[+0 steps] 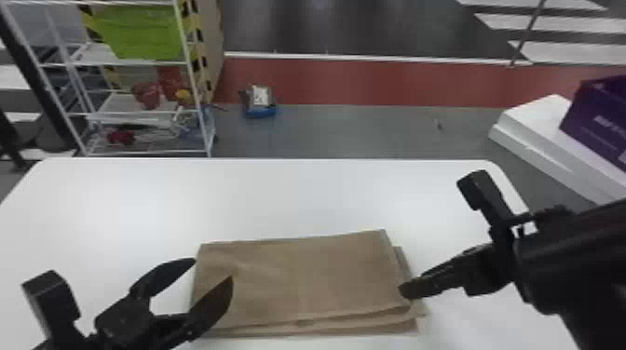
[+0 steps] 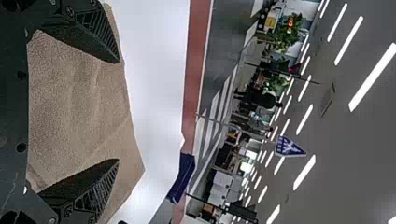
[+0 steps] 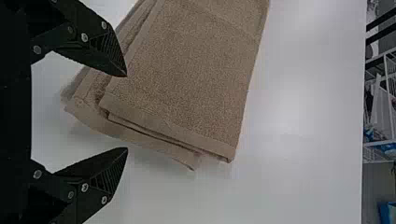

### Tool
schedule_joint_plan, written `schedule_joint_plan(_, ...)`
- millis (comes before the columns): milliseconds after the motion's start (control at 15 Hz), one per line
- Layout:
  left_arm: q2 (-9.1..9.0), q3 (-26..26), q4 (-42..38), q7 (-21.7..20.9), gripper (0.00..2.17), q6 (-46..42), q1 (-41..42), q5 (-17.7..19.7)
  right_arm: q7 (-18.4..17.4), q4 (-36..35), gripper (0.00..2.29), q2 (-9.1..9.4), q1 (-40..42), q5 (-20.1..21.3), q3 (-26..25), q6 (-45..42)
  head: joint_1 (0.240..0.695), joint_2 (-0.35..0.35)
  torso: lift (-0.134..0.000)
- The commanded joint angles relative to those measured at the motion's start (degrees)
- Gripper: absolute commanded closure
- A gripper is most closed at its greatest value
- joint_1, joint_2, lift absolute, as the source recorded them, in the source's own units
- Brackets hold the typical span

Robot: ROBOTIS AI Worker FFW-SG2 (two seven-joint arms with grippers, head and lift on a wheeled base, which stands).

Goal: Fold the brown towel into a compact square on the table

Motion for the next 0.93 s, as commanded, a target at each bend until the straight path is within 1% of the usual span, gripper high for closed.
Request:
schedule_joint_plan(0, -0.15, -0.05, 0.08, 0.06, 0.14, 0.00, -0.26, 0.12, 0.60, 0.72, 0.38, -0.12, -0.41, 1.37, 1.05, 0.47, 0.695, -0.055, -0.124)
schedule_joint_plan(333, -0.15, 0.12, 0.17, -0.21, 0.14, -0.35, -0.35, 0.20, 0.95, 0.72, 0.38, -0.03, -0.93, 1.81, 2.28, 0.47, 0.695, -0.053, -0.124)
schedule_joint_plan(533, -0.15, 0.21, 0.43, -0.30, 0.14, -0.70, -0.35, 0.20, 1.04, 1.42, 0.41, 0.15, -1.28, 1.90, 2.98, 0.47, 0.695, -0.046, -0.124)
schedule_joint_plan(600, -0.15, 0.30, 0.43, -0.30, 0.14, -0.88, -0.35, 0.20, 1.13, 1.60, 0.46, 0.15, -1.28, 1.90, 3.25, 0.47, 0.695, -0.043, -0.124)
schedule_joint_plan(867, -0.15, 0.48, 0.52, -0.38, 0.14, -1.05, -0.35, 0.47, 2.45, 1.69, 0.46, 0.15, -1.46, 2.78, 3.42, 0.47, 0.695, -0.034, -0.124)
